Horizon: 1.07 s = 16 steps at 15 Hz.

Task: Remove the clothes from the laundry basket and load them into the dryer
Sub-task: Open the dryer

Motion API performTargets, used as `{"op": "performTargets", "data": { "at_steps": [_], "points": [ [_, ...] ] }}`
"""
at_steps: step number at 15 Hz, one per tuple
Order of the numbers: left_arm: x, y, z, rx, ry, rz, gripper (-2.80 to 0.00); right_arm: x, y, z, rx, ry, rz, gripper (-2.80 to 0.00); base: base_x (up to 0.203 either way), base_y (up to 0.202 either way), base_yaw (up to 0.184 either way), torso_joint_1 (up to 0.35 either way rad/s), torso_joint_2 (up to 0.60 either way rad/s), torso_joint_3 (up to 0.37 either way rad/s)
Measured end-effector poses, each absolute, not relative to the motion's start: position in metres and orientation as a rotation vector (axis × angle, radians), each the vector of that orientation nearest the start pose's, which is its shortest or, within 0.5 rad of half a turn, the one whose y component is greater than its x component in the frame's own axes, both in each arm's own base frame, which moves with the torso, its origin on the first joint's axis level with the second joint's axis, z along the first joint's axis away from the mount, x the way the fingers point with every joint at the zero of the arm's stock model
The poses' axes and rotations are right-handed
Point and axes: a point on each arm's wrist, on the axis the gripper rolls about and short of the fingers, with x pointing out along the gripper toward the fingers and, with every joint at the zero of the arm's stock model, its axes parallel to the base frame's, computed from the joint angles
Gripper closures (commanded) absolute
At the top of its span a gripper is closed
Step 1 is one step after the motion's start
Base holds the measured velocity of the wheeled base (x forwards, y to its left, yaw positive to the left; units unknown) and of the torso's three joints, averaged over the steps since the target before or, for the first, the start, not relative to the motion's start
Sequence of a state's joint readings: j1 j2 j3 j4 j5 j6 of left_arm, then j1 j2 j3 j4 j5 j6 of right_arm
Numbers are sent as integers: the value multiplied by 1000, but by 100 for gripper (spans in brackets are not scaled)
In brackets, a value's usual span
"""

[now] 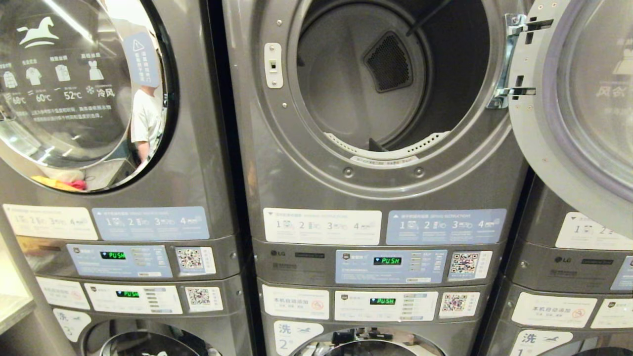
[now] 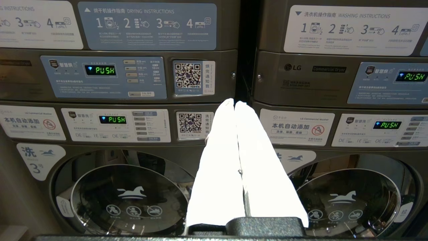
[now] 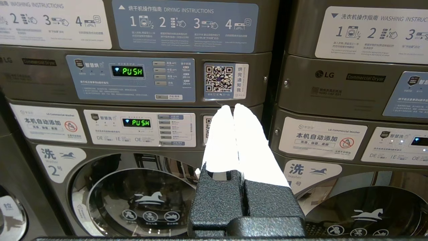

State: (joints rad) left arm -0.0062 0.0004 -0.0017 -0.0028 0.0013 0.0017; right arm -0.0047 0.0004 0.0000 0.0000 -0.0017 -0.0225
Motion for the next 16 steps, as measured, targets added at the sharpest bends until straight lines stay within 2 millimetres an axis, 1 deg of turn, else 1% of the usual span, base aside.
{"op": "performTargets", "data": {
  "at_steps": [16],
  "points": [
    [-23,0,76,2,-4,-5,0,-23,0,75,-23,1,-8,0,0,0,0,0,0,0]
  ]
}}
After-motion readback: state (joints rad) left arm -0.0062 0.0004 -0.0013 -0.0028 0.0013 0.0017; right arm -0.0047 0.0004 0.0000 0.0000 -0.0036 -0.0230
